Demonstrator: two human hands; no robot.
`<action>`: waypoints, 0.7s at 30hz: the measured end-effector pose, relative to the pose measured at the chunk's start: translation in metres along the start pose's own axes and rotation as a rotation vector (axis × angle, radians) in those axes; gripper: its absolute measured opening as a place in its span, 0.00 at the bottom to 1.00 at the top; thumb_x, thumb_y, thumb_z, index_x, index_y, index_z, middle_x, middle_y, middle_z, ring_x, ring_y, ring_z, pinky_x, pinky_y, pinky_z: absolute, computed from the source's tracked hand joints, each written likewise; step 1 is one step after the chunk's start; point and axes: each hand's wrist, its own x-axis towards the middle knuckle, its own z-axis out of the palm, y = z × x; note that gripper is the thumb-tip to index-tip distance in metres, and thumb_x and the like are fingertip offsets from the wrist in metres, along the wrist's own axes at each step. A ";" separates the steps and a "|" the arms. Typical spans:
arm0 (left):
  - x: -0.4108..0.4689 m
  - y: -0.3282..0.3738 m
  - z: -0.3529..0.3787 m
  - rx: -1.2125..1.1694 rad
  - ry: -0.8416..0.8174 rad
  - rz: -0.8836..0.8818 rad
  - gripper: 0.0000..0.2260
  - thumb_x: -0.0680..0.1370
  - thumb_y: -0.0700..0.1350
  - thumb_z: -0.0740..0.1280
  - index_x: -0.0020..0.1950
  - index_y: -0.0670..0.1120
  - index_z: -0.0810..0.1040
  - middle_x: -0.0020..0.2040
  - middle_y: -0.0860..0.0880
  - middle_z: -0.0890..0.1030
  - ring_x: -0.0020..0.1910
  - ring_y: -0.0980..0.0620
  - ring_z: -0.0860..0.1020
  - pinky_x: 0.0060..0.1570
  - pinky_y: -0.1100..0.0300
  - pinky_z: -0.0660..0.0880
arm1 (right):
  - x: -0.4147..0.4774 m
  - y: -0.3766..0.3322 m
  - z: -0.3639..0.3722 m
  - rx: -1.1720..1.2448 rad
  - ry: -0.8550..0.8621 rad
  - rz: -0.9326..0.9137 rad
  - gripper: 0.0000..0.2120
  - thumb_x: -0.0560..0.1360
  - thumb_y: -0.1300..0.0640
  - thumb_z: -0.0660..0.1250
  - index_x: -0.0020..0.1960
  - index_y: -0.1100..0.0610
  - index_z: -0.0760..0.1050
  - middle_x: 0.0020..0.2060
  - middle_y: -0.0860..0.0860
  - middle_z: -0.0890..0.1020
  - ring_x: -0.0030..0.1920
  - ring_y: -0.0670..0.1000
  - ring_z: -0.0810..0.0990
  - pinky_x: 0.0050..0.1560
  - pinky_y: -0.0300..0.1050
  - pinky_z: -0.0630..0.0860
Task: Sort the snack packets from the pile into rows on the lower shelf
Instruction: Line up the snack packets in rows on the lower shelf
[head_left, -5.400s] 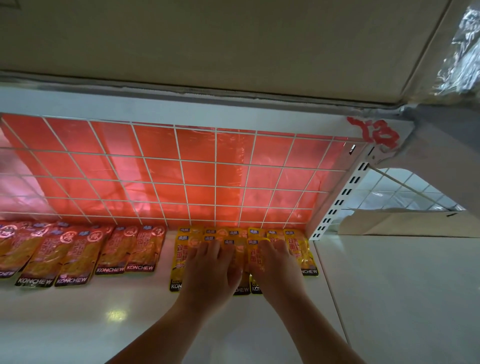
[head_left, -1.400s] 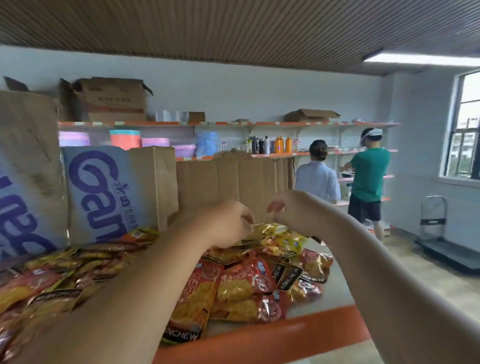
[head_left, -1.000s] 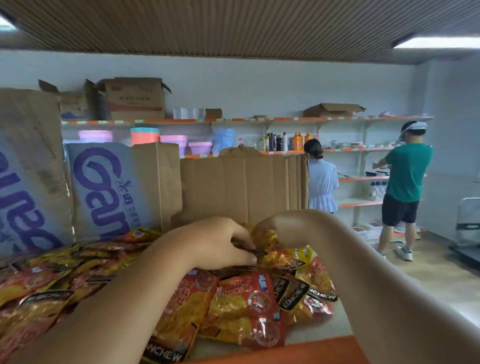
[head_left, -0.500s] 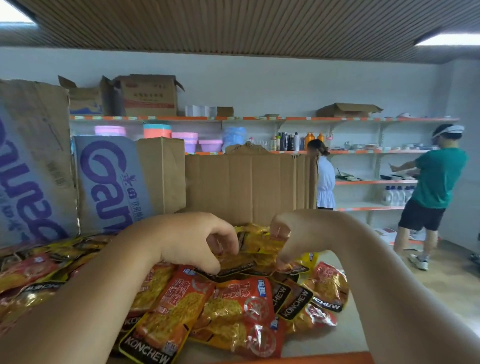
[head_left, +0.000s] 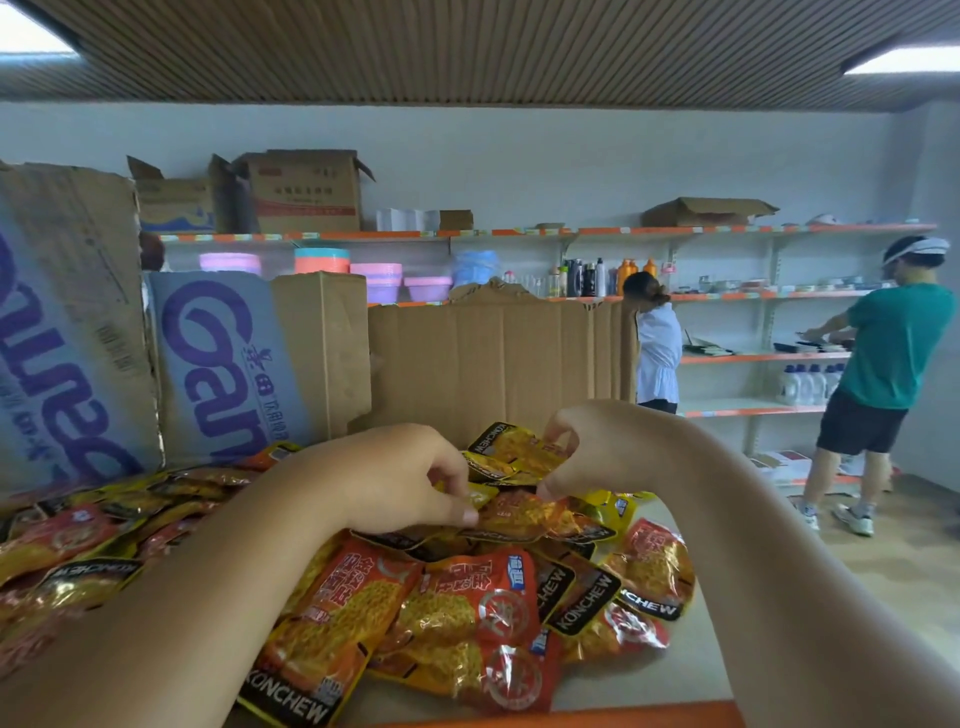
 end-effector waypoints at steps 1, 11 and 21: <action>-0.001 0.000 0.000 0.013 0.011 -0.022 0.09 0.75 0.65 0.73 0.48 0.62 0.80 0.52 0.60 0.80 0.53 0.60 0.79 0.56 0.51 0.79 | -0.001 -0.001 0.000 0.000 -0.004 -0.008 0.36 0.70 0.40 0.77 0.74 0.47 0.69 0.64 0.48 0.77 0.57 0.51 0.76 0.51 0.47 0.75; -0.006 -0.002 -0.003 0.017 0.029 -0.172 0.19 0.68 0.63 0.78 0.54 0.62 0.77 0.53 0.58 0.81 0.50 0.57 0.81 0.53 0.52 0.81 | -0.005 -0.006 0.000 0.137 0.098 -0.131 0.40 0.70 0.47 0.79 0.77 0.46 0.66 0.69 0.46 0.75 0.63 0.49 0.75 0.59 0.47 0.74; -0.009 -0.016 -0.009 -0.018 0.088 -0.191 0.20 0.66 0.61 0.77 0.55 0.63 0.78 0.50 0.59 0.82 0.39 0.59 0.84 0.46 0.51 0.84 | -0.015 -0.018 0.003 -0.069 -0.106 -0.250 0.46 0.74 0.74 0.60 0.70 0.23 0.65 0.82 0.38 0.48 0.79 0.53 0.60 0.61 0.42 0.74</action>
